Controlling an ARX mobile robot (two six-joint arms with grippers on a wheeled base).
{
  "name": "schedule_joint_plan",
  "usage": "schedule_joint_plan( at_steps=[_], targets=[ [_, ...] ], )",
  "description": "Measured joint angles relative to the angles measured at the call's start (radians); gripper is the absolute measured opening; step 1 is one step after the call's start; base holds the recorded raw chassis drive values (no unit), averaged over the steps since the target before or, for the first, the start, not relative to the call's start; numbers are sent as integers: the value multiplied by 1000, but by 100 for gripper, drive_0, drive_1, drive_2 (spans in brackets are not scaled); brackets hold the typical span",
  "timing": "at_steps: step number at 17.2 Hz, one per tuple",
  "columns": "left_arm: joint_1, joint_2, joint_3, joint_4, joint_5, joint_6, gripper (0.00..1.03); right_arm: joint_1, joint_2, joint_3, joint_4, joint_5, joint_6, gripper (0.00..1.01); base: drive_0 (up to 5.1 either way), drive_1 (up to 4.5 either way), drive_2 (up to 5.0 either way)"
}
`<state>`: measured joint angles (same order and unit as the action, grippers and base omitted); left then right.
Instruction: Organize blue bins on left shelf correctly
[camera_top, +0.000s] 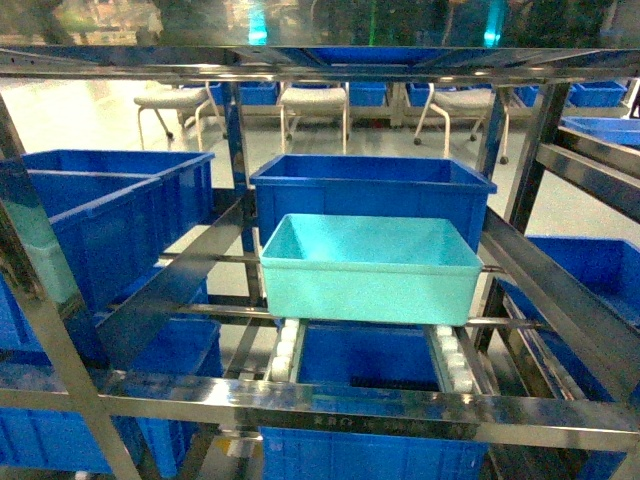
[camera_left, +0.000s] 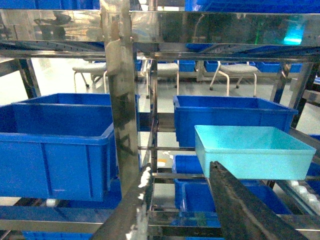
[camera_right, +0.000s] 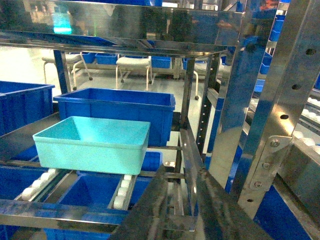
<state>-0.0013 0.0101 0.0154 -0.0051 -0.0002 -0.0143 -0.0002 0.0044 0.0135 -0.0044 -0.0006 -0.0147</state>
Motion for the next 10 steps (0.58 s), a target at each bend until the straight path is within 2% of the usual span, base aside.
schedule_joint_plan(
  at_steps=[1,4,5,6,10],
  targets=[
    [0,0,0,0,0,0,48,0,0,0,0,0,0,27,0,0,0],
    [0,0,0,0,0,0,91,0,0,0,0,0,0,71,0,0,0],
    [0,0,0,0,0,1,99,0,0,0,0,0,0,85,0,0,0],
    [0,0,0,0,0,1,98,0,0,0,0,0,0,98,0,0,0],
    [0,0,0,0,0,1,98,0,0,0,0,0,0,98,0,0,0]
  ],
)
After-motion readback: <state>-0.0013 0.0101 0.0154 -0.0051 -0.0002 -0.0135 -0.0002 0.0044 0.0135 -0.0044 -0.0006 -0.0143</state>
